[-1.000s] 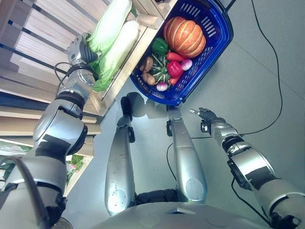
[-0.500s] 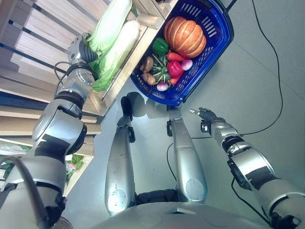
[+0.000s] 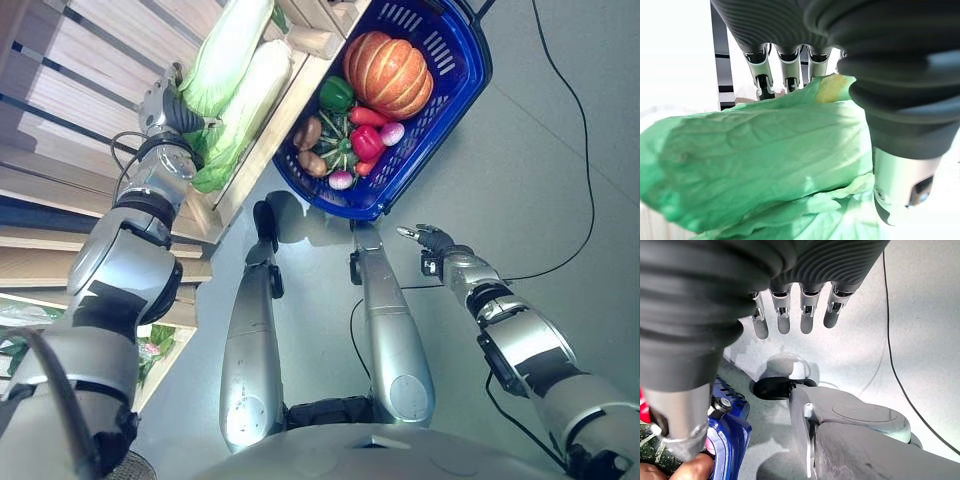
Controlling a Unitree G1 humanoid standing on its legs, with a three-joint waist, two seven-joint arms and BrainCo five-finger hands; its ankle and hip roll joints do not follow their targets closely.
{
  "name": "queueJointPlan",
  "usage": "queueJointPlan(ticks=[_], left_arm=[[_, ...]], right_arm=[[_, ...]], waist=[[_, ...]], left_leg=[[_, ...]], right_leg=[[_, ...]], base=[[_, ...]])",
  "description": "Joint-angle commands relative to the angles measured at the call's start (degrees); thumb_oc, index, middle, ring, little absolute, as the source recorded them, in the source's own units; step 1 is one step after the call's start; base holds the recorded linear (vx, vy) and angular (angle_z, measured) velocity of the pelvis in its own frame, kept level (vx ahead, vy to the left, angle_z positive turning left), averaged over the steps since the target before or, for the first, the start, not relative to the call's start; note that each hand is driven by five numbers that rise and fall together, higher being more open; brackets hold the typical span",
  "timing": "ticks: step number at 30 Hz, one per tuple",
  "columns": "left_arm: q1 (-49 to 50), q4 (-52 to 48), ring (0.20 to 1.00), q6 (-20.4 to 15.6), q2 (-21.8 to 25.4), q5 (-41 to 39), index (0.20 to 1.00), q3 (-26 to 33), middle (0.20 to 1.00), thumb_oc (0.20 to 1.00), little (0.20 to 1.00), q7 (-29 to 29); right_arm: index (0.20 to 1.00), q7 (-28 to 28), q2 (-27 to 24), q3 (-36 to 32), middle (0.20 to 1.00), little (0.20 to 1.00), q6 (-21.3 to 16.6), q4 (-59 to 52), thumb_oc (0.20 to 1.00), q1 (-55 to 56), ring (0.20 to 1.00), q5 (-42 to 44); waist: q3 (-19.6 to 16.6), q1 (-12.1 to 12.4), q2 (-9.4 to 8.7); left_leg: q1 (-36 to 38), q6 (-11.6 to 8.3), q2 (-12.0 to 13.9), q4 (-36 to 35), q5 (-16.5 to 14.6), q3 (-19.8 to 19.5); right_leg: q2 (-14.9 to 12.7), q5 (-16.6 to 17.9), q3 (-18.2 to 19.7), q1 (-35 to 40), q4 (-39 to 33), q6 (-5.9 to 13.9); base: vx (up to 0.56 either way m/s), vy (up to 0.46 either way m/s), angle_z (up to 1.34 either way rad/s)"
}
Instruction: Pick up fruits and vegetables into the basket
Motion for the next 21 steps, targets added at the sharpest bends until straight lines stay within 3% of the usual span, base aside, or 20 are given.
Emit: queueJointPlan(ticks=[1,15,16,17,21], left_arm=[[1.5,3.3,1.0,0.9,-1.1,0.6,1.0,0.7,1.0,1.0,1.0,-0.7],[1.1,5.3,1.0,2.7,-1.8,0.5,1.0,0.2,1.0,1.0,1.0,-3.9],[1.2,5.3,0.514,2.6,-1.9,0.4,0.514,0.1,0.514,0.514,0.514,-4.7],[1.1,5.3,0.2,2.4,-1.9,0.2,0.2,-0.1,0.2,0.2,0.2,-5.7],[1.2,5.0,0.2,2.7,-2.2,-0.4,0.2,-0.8,0.2,0.2,0.2,-7.2]], right_arm=[[1.0,0.1,-2.2,2.8,1.0,1.0,0.7,1.3,1.0,1.8,1.0,1.3],[1.0,0.3,-2.1,3.0,1.0,1.0,0.5,1.8,1.0,1.5,1.0,1.1],[1.0,0.2,-2.1,3.1,1.0,1.0,0.6,1.8,1.0,1.4,1.0,1.2],[1.0,0.2,-2.1,3.2,1.0,1.0,0.7,1.8,1.0,1.2,1.0,1.2],[1.0,0.1,-2.2,3.2,1.0,1.0,0.9,1.5,1.0,0.9,1.0,1.1]], waist=[[-0.9,0.2,0.5],[-0.9,-0.1,0.38],[-0.9,-0.2,0.39],[-0.9,-0.2,0.39],[-0.9,-0.3,0.49]], left_leg=[[0.0,0.51,-0.2,-2.7,1.0,0.7],[-0.4,0.48,-0.1,-2.8,1.2,0.9],[-0.3,0.49,-0.1,-2.9,1.2,0.9],[-0.3,0.46,-0.1,-2.9,1.2,1.0],[-0.6,0.45,-0.1,-2.8,1.1,1.1]], right_leg=[[1.9,-3.4,-2.3,0.7,3.9,-1.01],[2.0,-3.3,-2.4,0.2,4.0,-0.94],[1.9,-3.3,-2.4,0.2,3.9,-0.94],[1.9,-3.3,-2.4,0.2,3.8,-0.91],[1.9,-3.2,-2.3,-0.1,3.8,-0.84]], base=[[0.0,0.0,0.0],[0.0,0.0,0.0],[0.0,0.0,0.0],[0.0,0.0,0.0],[0.0,0.006,-0.03]])
